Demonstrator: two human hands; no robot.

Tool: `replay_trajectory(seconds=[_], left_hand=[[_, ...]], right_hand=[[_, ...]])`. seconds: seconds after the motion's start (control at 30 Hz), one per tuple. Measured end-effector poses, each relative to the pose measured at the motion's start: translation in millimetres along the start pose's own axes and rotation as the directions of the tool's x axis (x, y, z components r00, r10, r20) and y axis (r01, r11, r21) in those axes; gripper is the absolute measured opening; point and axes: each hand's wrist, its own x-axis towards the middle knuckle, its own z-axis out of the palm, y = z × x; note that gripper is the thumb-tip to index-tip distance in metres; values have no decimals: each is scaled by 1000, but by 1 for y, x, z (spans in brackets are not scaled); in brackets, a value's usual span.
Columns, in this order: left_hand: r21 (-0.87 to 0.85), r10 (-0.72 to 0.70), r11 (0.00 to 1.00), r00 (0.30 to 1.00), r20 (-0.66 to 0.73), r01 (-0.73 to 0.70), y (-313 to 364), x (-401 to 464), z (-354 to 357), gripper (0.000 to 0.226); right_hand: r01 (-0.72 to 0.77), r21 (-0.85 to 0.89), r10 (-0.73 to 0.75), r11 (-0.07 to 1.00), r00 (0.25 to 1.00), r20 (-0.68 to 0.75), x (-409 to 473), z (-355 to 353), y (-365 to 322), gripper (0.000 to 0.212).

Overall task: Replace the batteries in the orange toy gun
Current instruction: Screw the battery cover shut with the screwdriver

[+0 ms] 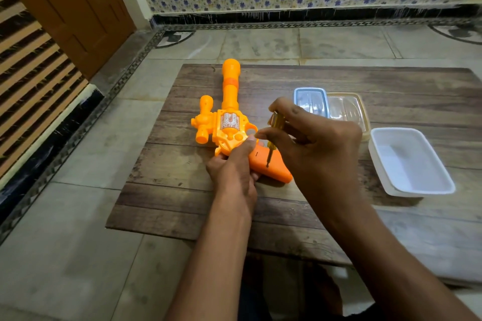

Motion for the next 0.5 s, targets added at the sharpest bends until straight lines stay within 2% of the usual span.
replay_trajectory(seconds=[0.1,0.27,0.37,0.5], left_hand=[[-28,-12,1000,1000,5,12,2,-3,0,31],[-72,-2,997,1000,29,4,9,-3,-4,33],[7,46,999,999,-3,-46,11,0,-11,33],[141,144,980,989,-37,-137,11,4,-21,23]], right_hand=[[8,57,-7,998,1000,-24,-2,0,5,21],[-38,296,84,954,986,-146,-6,-3,13,24],[43,210,-4,977,983,-185,-1,-1,19,17],[225,24,-223,974,973,-64,1,19,41,9]])
